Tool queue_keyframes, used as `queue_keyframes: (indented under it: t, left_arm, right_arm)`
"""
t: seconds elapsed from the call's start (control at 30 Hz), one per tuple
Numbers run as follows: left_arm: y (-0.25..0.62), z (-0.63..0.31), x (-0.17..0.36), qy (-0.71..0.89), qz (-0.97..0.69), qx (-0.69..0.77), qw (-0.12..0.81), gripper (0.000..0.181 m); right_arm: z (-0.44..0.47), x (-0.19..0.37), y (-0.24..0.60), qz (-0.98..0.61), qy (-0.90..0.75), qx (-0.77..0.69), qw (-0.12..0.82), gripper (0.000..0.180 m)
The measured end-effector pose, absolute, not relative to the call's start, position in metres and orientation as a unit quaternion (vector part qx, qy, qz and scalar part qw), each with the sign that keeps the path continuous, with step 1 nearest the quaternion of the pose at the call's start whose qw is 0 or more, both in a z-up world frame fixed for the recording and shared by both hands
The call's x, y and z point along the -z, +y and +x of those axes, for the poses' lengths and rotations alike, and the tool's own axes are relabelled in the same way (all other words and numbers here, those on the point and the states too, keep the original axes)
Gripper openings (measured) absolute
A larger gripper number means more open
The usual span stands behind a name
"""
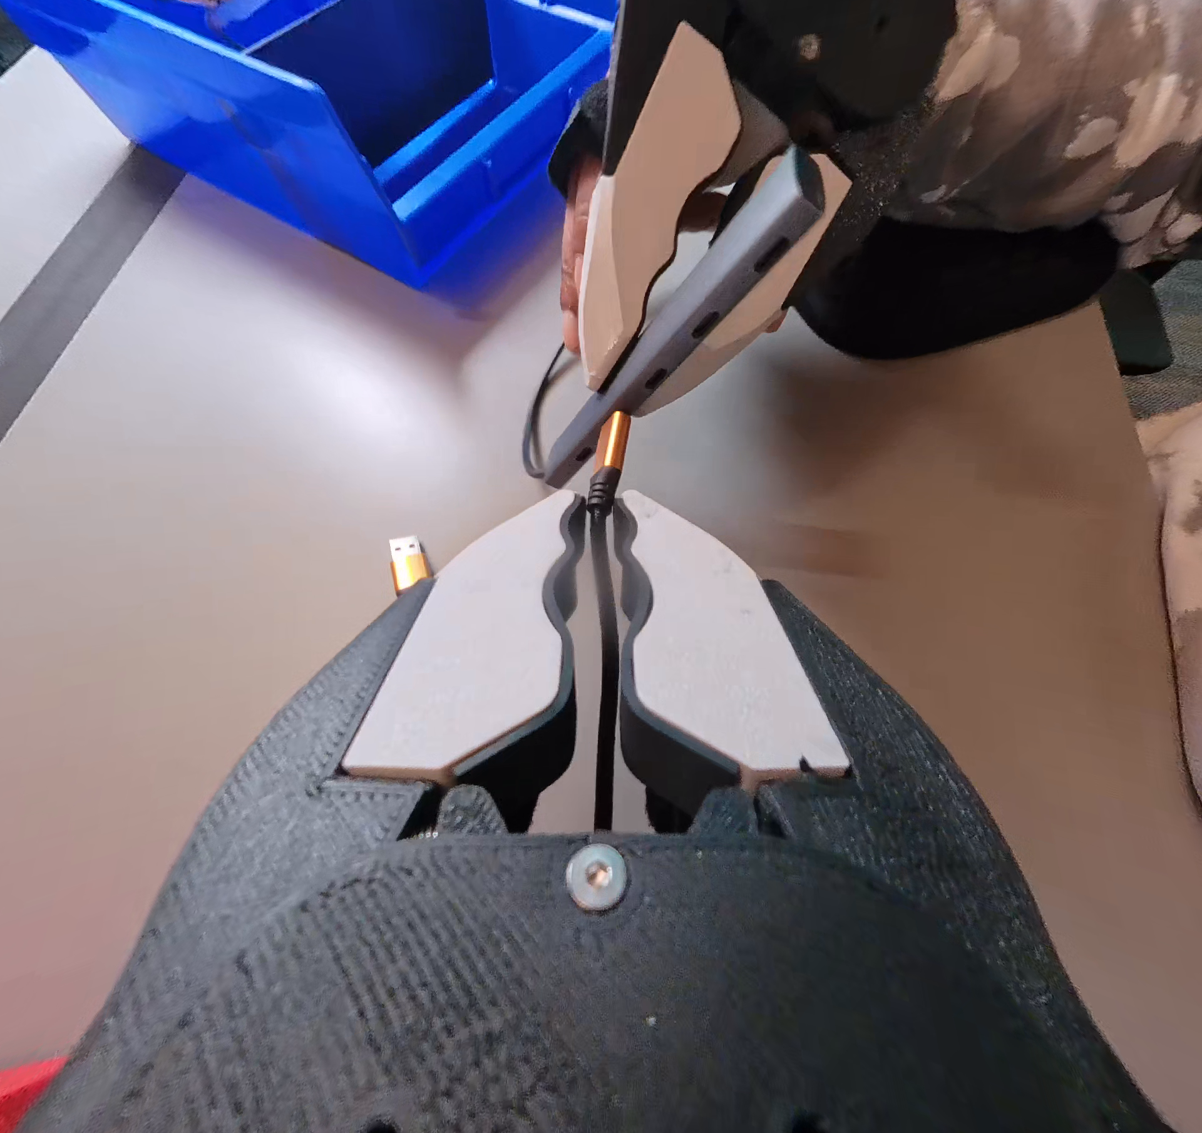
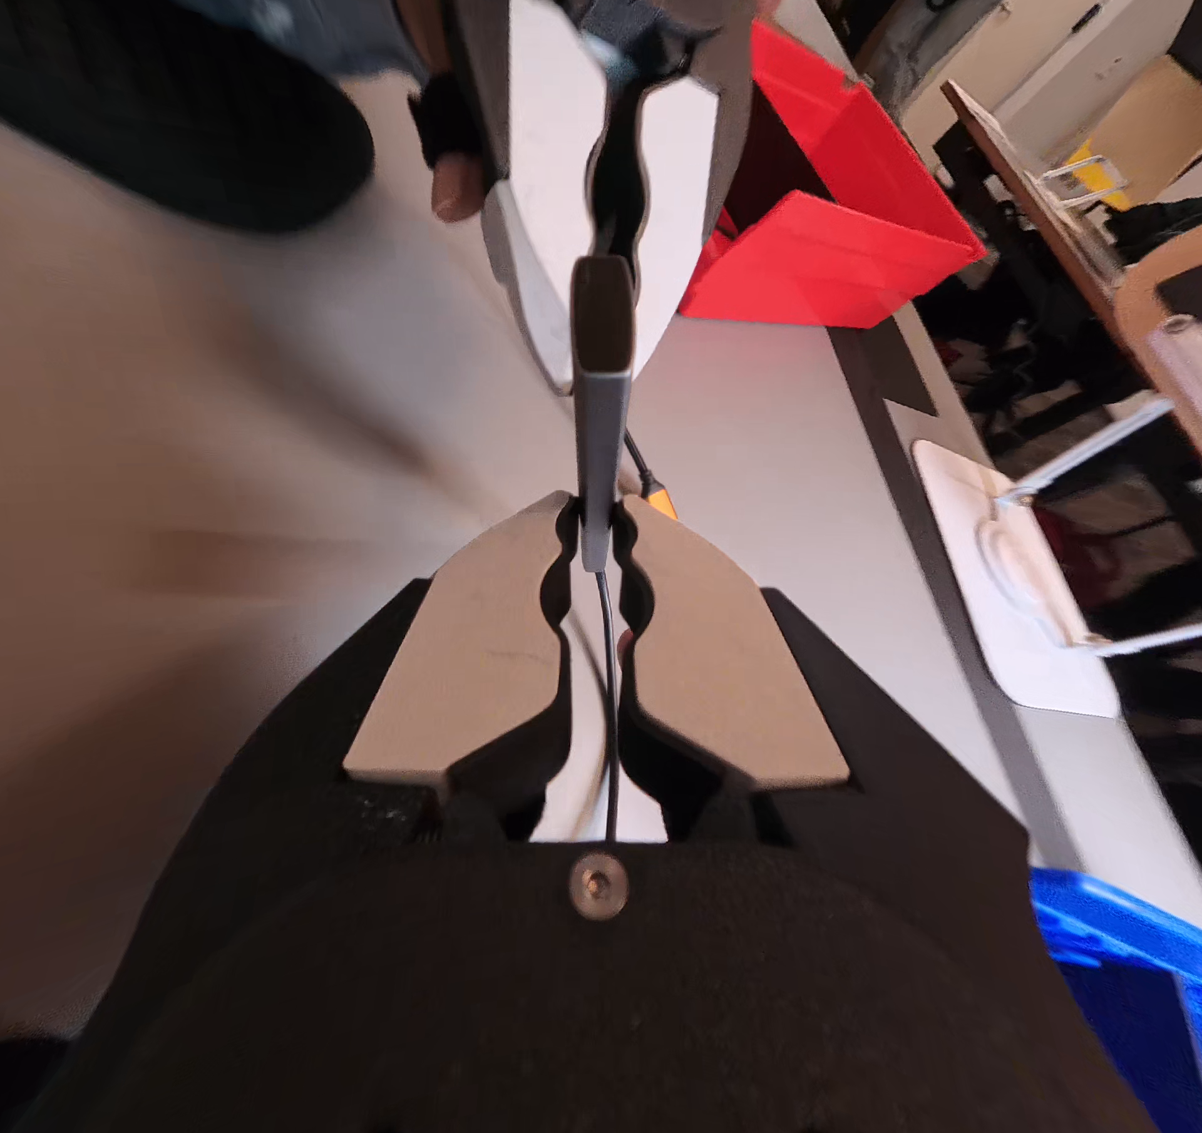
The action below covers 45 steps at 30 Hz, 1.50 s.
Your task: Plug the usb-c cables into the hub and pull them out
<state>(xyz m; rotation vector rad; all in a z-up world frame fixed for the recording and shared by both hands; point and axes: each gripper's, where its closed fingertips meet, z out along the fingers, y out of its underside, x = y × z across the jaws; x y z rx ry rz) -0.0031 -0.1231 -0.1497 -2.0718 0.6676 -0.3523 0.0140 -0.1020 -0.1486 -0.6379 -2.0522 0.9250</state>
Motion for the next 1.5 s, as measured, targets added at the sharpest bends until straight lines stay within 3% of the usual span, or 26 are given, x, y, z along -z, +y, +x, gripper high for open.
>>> queue_keyframes:
  t: [0.03, 0.13, 0.27, 0.67, 0.83, 0.93, 1.07, 1.27, 1.5]
  left_arm:
    - [-0.123, -0.002, 0.149, 0.274, -0.836, 0.144, 0.453, 0.011]
    - [-0.125, 0.004, 0.148, 0.289, -0.828, 0.141, 0.459, 0.016]
    - [-0.126, 0.010, 0.142, 0.299, -0.814, 0.150, 0.475, 0.007]
    - [-0.125, 0.013, 0.114, 0.226, -0.769, 0.271, 0.532, 0.007]
    - [-0.136, -0.063, 0.064, 0.182, -0.790, 0.172, 0.560, 0.036]
    - [-0.151, -0.141, 0.038, 0.116, -0.805, 0.079, 0.577, 0.034]
    - [-0.163, -0.225, 0.076, 0.068, -0.882, 0.017, 0.466, 0.034]
    - [-0.168, -0.290, 0.177, 0.160, -0.961, -0.076, 0.214, 0.035]
    - [-0.150, -0.310, 0.220, 0.291, -0.948, -0.096, 0.089, 0.041]
  right_arm:
    - [0.016, 0.144, -0.104, -0.259, -0.798, -0.394, 0.374, 0.009]
    - [0.023, 0.136, -0.109, -0.286, -0.781, -0.457, 0.316, 0.009]
    - [0.025, 0.134, -0.114, -0.305, -0.762, -0.504, 0.268, 0.009]
    - [0.021, 0.106, -0.119, -0.317, -0.690, -0.598, 0.256, 0.010]
    - [0.027, 0.095, -0.104, -0.323, -0.684, -0.596, 0.270, 0.010]
    - [0.028, 0.092, -0.095, -0.327, -0.679, -0.594, 0.281, 0.010]
    - [0.029, 0.095, -0.093, -0.329, -0.679, -0.594, 0.279, 0.010]
    - [0.028, 0.100, -0.093, -0.332, -0.681, -0.590, 0.280, 0.010]
    - [0.028, 0.111, -0.086, -0.346, -0.680, -0.587, 0.271, 0.010]
